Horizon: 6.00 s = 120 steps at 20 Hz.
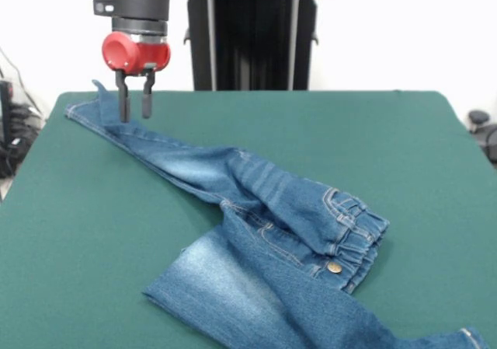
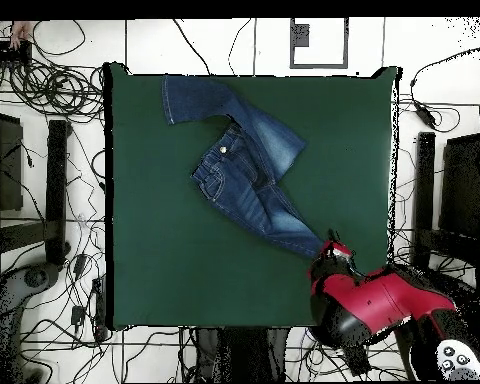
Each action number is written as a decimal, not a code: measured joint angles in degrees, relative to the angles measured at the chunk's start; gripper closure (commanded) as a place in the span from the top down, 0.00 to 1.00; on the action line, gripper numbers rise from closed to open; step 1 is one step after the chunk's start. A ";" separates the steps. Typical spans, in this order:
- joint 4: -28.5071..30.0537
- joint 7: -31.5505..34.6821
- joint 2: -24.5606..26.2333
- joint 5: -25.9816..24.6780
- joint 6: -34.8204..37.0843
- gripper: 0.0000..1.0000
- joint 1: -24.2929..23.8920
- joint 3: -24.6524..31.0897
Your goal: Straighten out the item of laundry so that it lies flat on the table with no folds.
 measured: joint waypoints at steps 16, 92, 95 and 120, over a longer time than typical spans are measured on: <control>-5.46 0.00 4.33 -3.81 -1.74 1.00 7.69 -9.04; -1.98 0.00 10.03 10.10 16.22 1.00 -11.77 5.92; -1.98 0.00 10.47 8.83 16.22 1.00 -10.72 5.84; -2.02 0.00 10.81 4.09 16.19 1.00 -6.29 3.90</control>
